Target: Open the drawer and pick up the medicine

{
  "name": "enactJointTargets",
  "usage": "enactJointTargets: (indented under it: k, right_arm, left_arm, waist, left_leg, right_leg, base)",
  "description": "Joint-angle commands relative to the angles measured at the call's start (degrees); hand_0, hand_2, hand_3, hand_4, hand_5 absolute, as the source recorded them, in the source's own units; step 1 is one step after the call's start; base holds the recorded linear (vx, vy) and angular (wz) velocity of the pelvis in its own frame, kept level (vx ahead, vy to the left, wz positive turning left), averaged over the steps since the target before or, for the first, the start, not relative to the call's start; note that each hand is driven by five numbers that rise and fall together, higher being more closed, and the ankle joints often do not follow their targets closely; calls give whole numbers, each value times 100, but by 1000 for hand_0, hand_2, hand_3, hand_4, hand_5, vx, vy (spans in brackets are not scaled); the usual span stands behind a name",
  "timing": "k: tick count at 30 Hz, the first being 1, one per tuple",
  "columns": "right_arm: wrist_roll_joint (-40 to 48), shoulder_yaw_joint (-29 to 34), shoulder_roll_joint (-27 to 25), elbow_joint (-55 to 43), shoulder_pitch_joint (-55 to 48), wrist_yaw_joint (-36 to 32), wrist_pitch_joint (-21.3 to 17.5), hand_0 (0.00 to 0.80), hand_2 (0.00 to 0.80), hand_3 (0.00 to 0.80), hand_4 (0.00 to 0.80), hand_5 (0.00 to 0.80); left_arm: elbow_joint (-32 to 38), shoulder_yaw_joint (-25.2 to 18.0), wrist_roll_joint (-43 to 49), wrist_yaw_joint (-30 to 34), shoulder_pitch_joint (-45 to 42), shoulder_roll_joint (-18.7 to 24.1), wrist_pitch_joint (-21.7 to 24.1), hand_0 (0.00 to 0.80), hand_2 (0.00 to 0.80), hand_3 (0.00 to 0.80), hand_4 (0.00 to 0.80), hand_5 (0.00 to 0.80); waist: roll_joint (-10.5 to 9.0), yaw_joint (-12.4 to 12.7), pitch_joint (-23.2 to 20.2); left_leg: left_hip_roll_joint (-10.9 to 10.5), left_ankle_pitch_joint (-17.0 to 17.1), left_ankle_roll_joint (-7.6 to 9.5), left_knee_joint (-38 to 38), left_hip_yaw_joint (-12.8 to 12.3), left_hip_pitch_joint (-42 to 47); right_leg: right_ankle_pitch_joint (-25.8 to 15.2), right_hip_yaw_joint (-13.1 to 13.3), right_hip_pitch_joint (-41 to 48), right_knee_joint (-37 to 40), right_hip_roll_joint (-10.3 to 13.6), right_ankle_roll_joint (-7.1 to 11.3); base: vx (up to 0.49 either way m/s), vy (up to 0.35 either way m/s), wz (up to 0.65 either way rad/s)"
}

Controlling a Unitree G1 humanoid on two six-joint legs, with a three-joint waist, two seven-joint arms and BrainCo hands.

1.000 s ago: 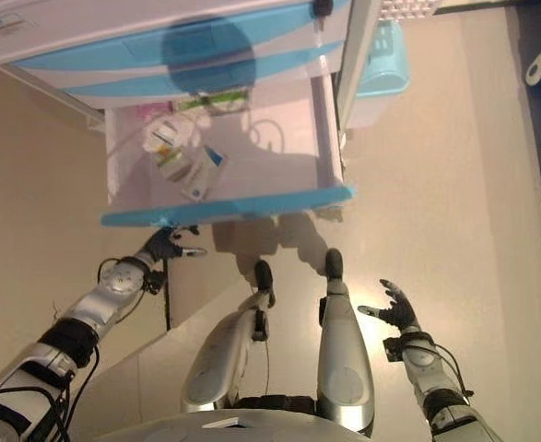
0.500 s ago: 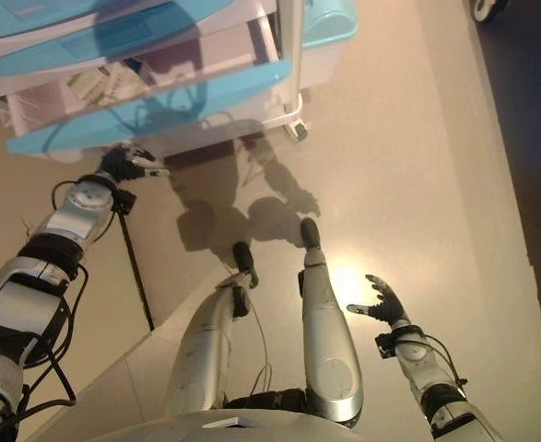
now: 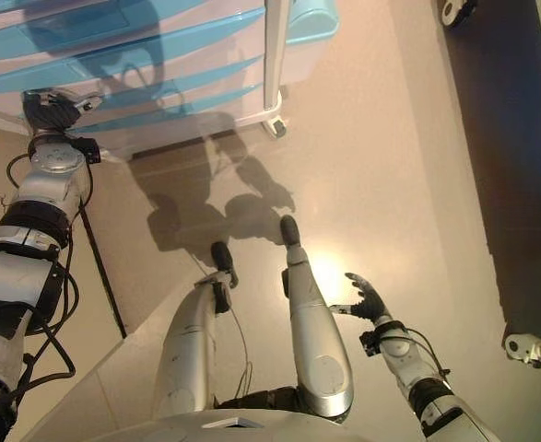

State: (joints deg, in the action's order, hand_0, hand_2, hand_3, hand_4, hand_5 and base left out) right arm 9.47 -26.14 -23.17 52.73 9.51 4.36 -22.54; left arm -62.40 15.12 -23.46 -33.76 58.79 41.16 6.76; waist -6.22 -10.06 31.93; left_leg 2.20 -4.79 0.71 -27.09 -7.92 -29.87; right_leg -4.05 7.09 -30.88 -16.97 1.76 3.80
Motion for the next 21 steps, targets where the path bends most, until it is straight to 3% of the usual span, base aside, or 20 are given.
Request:
enactJointTargets:
  k: [1, 7, 11, 15, 17, 21]
  right_arm:
    - [64, -253, 9, -32, -114, -62, -64, 0, 0, 0, 0, 0]
    - [37, -308, 103, -44, -68, -75, 27, 0, 0, 0, 0, 0]
    - [90, -185, 205, 44, -98, -121, 59, 0, 0, 0, 0, 0]
    - [62, 62, 348, 184, -130, -202, 128, 0, 0, 0, 0, 0]
    - [-7, 209, 407, 206, -160, -240, 246, 0, 0, 0, 0, 0]
    - [-128, 476, 450, 363, -243, -395, 326, 0, 0, 0, 0, 0]
  left_arm:
    - [-91, -227, 169, -301, 698, 930, 733, 0, 0, 0, 0, 0]
    - [-138, 52, 29, 525, 710, 982, 555, 0, 0, 0, 0, 0]
    - [303, -104, -432, 1102, 150, 713, 680, 0, 0, 0, 0, 0]
    - [982, -387, -967, 2034, -1115, 35, 920, 0, 0, 0, 0, 0]
    - [1458, -454, -1251, 2427, -2084, -509, 1164, 0, 0, 0, 0, 0]
    - [1785, -551, -1455, 3217, -3486, -1382, 1435, 0, 0, 0, 0, 0]
  waist:
    - [-29, -50, -500]
    - [-62, 37, -577]
    - [3, 154, -644]
    - [136, 346, -792]
    - [267, 497, -917]
    - [431, 744, -1231]
  left_leg:
    - [-233, -179, 223, 425, -114, 364]
    - [-283, -179, 242, 666, -94, 615]
    - [-343, -131, 242, 897, -36, 861]
    - [-440, 12, 211, 1250, 82, 1185]
    - [-510, 105, 182, 1441, 188, 1394]
    - [-576, 213, 121, 1684, 383, 1764]
  right_leg:
    - [-49, -126, 165, 153, -182, -116]
    - [-95, -121, 419, 361, -161, -57]
    - [-52, -181, 630, 421, -120, -42]
    - [-1, -341, 972, 576, -11, -55]
    - [49, -474, 1208, 661, 65, -83]
    - [155, -710, 1719, 847, 153, -153]
  base:
    - [-8, -65, 3]
    - [-8, -58, -1]
    - [11, -64, 2]
    - [26, -59, 9]
    - [41, -15, 16]
    - [68, -18, 12]
